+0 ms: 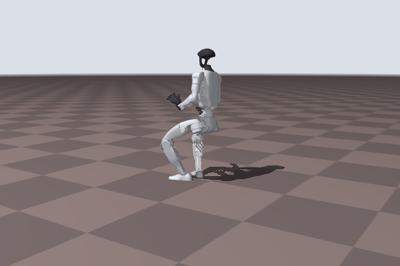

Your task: Upper body actions

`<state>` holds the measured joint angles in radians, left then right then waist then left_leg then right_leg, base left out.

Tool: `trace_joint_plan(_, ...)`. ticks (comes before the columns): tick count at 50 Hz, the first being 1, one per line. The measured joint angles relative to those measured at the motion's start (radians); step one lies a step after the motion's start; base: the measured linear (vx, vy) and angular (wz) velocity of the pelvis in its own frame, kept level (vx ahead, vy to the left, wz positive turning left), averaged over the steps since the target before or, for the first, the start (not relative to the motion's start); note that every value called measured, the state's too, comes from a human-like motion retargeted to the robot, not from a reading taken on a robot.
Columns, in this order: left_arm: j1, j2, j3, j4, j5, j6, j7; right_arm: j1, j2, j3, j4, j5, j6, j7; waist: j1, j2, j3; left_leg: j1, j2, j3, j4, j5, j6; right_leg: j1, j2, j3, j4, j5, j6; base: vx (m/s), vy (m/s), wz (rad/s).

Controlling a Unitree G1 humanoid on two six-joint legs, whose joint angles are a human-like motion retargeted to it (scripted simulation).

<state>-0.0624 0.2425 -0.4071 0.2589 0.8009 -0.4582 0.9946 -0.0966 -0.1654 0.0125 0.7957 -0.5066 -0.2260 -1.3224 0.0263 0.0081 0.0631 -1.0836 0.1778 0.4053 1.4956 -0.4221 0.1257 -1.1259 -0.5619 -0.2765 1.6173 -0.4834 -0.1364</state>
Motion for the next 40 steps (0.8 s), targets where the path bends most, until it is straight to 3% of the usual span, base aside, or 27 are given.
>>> trace_joint_plan(4,-0.006,0.02,0.03,0.141,0.039,0.131,-0.048,-0.006,0.0,0.015,-0.01,-0.02,0.044,0.004,-0.013,0.0,0.0,-0.002,0.004,0.0,0.002,-0.001,-0.001,-0.001,0.003,-0.002,-0.002,0.001,-0.002,0.0,0.0,0.0)
trace_joint_plan(11,-0.013,0.012,0.044,0.342,0.187,0.245,-0.007,-0.009,0.002,0.022,-0.03,-0.032,0.125,0.076,-0.018,-0.011,0.007,-0.003,0.004,-0.001,0.003,0.0,0.001,-0.001,0.001,-0.006,-0.002,0.001,-0.003,0.0,0.0,0.0)
trace_joint_plan(20,-0.038,-0.046,0.055,0.428,0.133,0.272,-0.167,-0.016,-0.018,0.037,-0.055,-0.055,0.343,0.351,-0.013,-0.02,0.013,-0.002,-0.001,-0.001,0.003,0.0,0.001,0.001,-0.004,-0.005,-0.001,-0.001,-0.001,0.0,0.0,0.0)
trace_joint_plan(25,-0.065,-0.047,0.037,0.449,0.055,0.271,-0.275,-0.017,-0.031,0.051,-0.071,-0.079,0.432,0.415,-0.011,-0.021,0.017,0.001,-0.005,-0.002,0.004,0.002,0.001,0.004,-0.006,-0.001,0.001,-0.002,0.001,0.0,0.0,0.0)
trace_joint_plan(33,-0.085,-0.044,0.02,0.451,0.081,0.307,-0.321,-0.015,-0.033,0.051,-0.083,-0.091,0.486,0.446,-0.009,-0.027,0.023,0.003,-0.009,-0.002,0.004,0.003,0.002,0.007,-0.009,0.003,0.001,-0.003,0.004,0.0,0.0,0.0)
trace_joint_plan(40,-0.088,-0.052,0.018,0.445,0.082,0.33,-0.405,-0.013,-0.028,0.043,-0.08,-0.085,0.479,0.436,-0.007,-0.028,0.023,0.004,-0.008,-0.001,0.004,0.002,0.002,0.009,-0.009,0.004,0.0,-0.003,0.006,0.0,0.0,0.0)
